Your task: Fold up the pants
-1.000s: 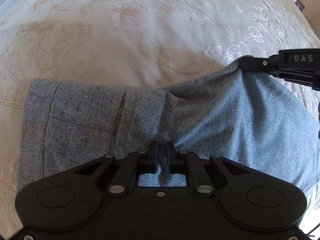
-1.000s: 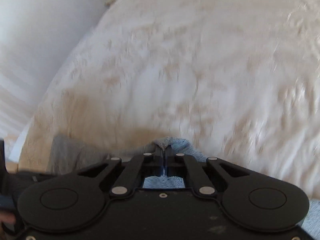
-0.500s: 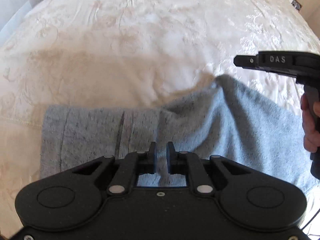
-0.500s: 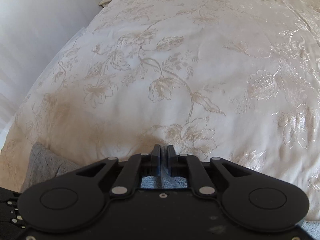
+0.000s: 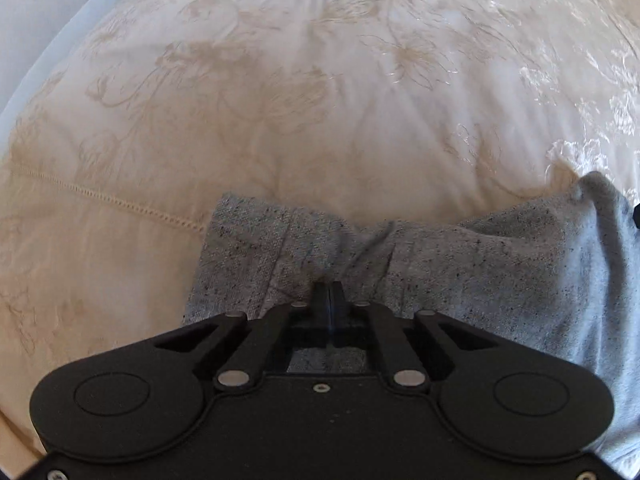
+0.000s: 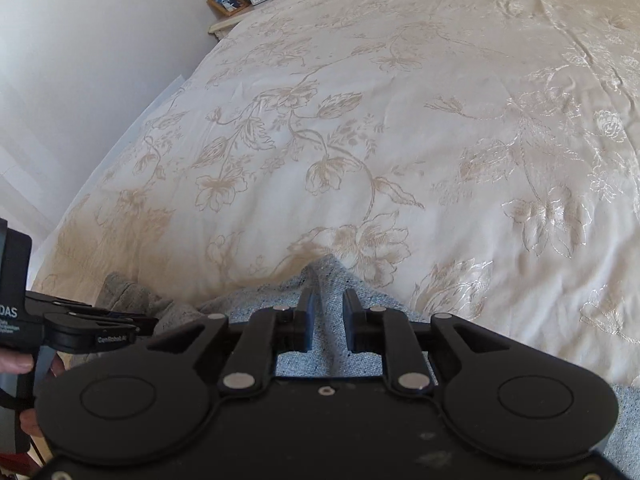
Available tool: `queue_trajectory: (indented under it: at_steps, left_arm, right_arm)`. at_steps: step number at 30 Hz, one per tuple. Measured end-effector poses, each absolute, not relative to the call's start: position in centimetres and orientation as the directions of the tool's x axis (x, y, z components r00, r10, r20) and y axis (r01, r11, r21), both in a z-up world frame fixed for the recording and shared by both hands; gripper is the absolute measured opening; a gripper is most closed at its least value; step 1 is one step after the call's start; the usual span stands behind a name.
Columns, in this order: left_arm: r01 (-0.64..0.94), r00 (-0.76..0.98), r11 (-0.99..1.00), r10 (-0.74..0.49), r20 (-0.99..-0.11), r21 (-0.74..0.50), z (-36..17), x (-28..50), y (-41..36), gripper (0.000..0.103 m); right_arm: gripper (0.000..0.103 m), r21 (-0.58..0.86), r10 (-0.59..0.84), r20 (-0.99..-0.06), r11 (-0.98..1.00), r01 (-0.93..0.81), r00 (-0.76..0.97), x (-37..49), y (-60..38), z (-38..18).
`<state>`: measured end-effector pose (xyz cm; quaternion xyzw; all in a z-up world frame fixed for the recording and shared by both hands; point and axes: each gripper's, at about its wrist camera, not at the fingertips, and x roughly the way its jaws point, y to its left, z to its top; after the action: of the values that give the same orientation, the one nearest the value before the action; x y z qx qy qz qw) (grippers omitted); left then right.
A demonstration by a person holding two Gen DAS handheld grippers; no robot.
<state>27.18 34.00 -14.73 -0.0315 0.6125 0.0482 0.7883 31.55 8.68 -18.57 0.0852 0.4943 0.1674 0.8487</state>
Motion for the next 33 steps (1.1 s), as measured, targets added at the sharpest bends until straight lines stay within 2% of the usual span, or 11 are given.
queue_trajectory:
  at_steps: [4,7,14,15,16,18,19,22,26,28,33]
  left_arm:
    - [-0.053,0.255,0.996,0.080,-0.964,0.069,-14.7,26.6,32.7,0.011]
    - [-0.013,0.266,0.994,0.107,-0.958,0.107,-15.0,25.2,31.9,0.011]
    - [-0.091,0.236,0.995,0.057,-0.970,0.037,-15.1,23.6,33.8,0.011]
    - [-0.106,0.226,0.994,0.049,-0.973,0.026,-15.1,23.7,34.2,0.011]
    - [-0.115,0.218,0.993,0.041,-0.975,0.016,-15.2,23.6,34.4,0.011]
    - [-0.102,0.198,0.995,0.038,-0.980,0.018,-15.2,23.4,34.4,0.011]
    - [-0.080,0.176,0.996,0.040,-0.984,0.026,-15.0,23.5,34.3,0.011]
    - [-0.023,0.175,1.000,-0.010,-0.985,-0.014,-12.0,24.4,33.7,0.009]
    - [0.049,0.354,0.999,-0.025,-0.935,-0.008,-7.5,27.7,33.1,0.013]
    - [0.031,0.375,0.999,0.002,-0.927,0.015,-7.7,30.2,33.9,0.031]
    - [0.027,0.298,0.996,0.078,-0.951,0.090,-12.1,34.8,35.3,0.029]
  right_arm:
    - [0.018,0.304,0.380,-0.815,0.923,-0.236,0.437,32.8,10.1,-19.1]
    - [0.021,0.221,0.329,-0.842,0.934,-0.281,0.428,34.7,11.3,-19.7]
    - [0.026,0.269,0.358,-0.889,0.913,-0.307,0.285,38.2,11.9,-22.1]
    - [0.011,0.285,0.373,-0.890,0.904,-0.318,0.264,38.3,12.0,-22.4]
    - [0.004,0.301,0.387,-0.888,0.897,-0.325,0.248,38.3,12.2,-22.6]
    - [0.003,0.257,0.368,-0.883,0.898,-0.358,0.290,37.8,12.8,-21.7]
    - [0.002,0.228,0.337,-0.881,0.917,-0.327,0.331,37.9,12.4,-21.5]
    - [0.002,0.303,0.333,-0.892,0.942,-0.143,0.304,38.7,10.8,-23.5]
    - [0.003,0.237,0.306,-0.885,0.945,-0.226,0.351,37.7,12.3,-22.7]
    - [0.003,0.259,0.319,-0.881,0.943,-0.207,0.350,37.7,11.8,-22.6]
    - [0.003,0.283,0.336,-0.864,0.940,-0.190,0.375,37.2,11.1,-22.0]
